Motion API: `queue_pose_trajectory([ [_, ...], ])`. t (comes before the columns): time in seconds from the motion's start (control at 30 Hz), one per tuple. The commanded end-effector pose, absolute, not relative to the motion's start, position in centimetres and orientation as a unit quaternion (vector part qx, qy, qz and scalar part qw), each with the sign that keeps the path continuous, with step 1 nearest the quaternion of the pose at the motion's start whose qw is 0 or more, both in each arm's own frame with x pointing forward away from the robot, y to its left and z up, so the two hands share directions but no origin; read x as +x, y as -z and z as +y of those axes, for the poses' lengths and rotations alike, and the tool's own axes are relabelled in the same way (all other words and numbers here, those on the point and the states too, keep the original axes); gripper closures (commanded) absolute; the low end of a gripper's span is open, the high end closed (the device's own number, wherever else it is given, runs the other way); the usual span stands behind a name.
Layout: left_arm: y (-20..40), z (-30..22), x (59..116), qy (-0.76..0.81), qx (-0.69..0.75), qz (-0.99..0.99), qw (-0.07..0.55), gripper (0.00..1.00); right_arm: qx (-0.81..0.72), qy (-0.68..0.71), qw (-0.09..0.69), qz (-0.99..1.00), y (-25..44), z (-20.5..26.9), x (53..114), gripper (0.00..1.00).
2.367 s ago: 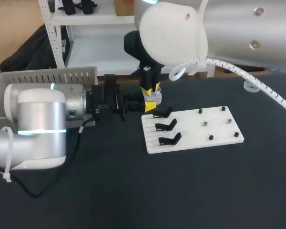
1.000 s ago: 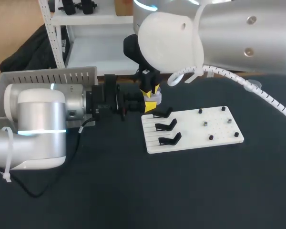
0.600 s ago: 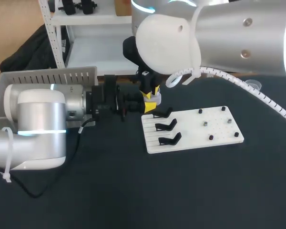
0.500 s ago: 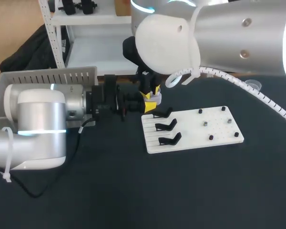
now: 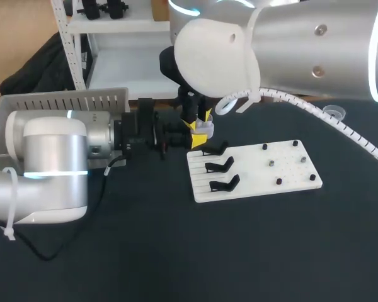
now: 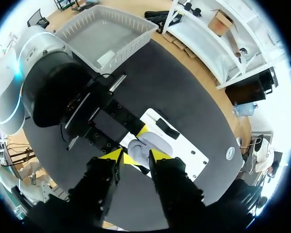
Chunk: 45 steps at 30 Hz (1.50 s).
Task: Pick up each earbud case from the left stands, insert the matching earbuds, close the lid, and place the case in the box.
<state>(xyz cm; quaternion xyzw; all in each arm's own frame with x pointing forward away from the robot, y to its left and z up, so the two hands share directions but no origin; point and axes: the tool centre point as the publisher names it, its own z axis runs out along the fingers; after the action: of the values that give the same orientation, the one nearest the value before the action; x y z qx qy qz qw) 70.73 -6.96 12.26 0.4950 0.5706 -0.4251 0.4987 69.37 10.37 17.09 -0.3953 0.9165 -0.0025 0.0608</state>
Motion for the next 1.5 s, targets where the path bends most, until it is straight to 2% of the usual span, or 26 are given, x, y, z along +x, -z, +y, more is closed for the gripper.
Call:
queue_pose_trajectory([
  [0.03, -12.3, -7.0, 70.6, 0.424, 0.494, 0.571, 0.501, 1.0, -0.395, 0.005, 0.061, 0.917, -17.2, 10.3, 69.6, 0.65],
  [0.33, -12.3, -7.0, 70.6, 0.424, 0.494, 0.571, 0.501, 1.0, -0.398, 0.002, 0.084, 0.914, -19.3, 10.4, 69.3, 0.65],
  [0.63, -12.3, -7.0, 70.6, 0.424, 0.494, 0.571, 0.501, 1.0, -0.317, 0.005, 0.131, 0.939, -20.0, 10.3, 74.2, 0.64],
  [0.9, -12.3, -7.0, 70.6, 0.424, 0.494, 0.571, 0.501, 1.0, -0.284, 0.008, 0.113, 0.952, -17.8, 9.8, 76.2, 0.65],
  [1.5, -12.3, -7.0, 70.6, 0.424, 0.494, 0.571, 0.501, 1.0, -0.273, 0.013, 0.087, 0.958, -16.0, 8.0, 73.5, 0.65],
])
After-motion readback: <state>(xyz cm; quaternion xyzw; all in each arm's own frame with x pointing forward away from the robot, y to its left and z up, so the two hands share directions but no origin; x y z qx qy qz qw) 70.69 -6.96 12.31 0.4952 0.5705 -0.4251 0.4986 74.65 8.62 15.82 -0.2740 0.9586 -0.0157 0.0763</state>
